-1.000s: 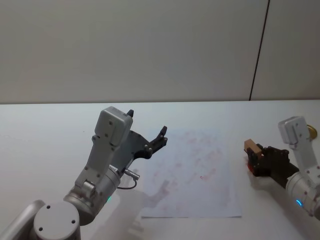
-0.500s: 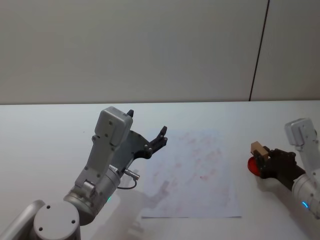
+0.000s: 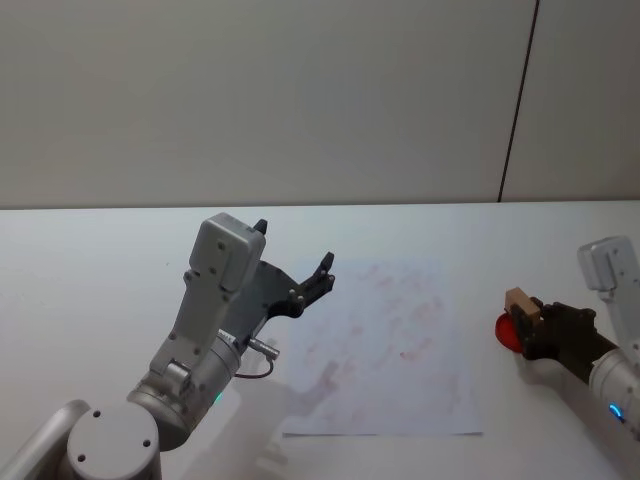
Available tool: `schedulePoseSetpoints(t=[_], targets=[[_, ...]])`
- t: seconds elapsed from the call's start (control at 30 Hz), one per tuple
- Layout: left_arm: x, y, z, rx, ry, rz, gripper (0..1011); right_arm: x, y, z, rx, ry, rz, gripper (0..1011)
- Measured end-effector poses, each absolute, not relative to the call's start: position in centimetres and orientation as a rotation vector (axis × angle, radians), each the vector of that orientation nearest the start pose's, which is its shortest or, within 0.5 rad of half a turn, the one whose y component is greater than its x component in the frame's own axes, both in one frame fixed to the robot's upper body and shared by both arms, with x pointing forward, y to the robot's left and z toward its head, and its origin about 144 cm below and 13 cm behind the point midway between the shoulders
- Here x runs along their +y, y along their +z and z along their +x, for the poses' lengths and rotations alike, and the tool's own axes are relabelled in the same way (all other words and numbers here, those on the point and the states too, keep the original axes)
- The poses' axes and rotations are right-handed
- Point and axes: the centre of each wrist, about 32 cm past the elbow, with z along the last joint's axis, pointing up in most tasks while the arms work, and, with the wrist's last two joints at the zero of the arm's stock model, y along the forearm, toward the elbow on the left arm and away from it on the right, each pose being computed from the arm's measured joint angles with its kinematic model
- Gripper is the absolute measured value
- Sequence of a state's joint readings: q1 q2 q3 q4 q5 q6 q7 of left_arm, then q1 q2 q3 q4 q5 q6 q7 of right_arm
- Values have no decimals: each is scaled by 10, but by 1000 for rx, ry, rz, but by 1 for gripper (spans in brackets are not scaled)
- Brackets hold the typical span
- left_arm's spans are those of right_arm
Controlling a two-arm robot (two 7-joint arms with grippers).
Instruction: Use the one hand to pick up the stamp and affix it onto the A4 paper.
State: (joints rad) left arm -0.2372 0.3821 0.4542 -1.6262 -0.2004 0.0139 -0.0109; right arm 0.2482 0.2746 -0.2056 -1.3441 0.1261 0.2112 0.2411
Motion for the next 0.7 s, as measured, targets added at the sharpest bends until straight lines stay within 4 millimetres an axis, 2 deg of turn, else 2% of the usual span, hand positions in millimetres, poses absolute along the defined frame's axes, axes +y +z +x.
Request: schedulePoseSetpoints(t=[0.27,0.4,0.43,0.5,0.7], targets=[[198,1204,492,-268,1124,61,993,-267,1151,525,86,-1206,-313,236],[198,1204,492,-268,1124,61,993,-268,1151,525,95,-1207,-312,344],[198,1204,492,-268,1124,61,993,-268,1151,524,98,-1208,-312,406],[198,1204,492,-268,1124,61,993,-269,1150,524,100,-1208,-312,437],[198,1204,492,-268,1124,61,993,-271,1149,523,107,-1211,-311,664]])
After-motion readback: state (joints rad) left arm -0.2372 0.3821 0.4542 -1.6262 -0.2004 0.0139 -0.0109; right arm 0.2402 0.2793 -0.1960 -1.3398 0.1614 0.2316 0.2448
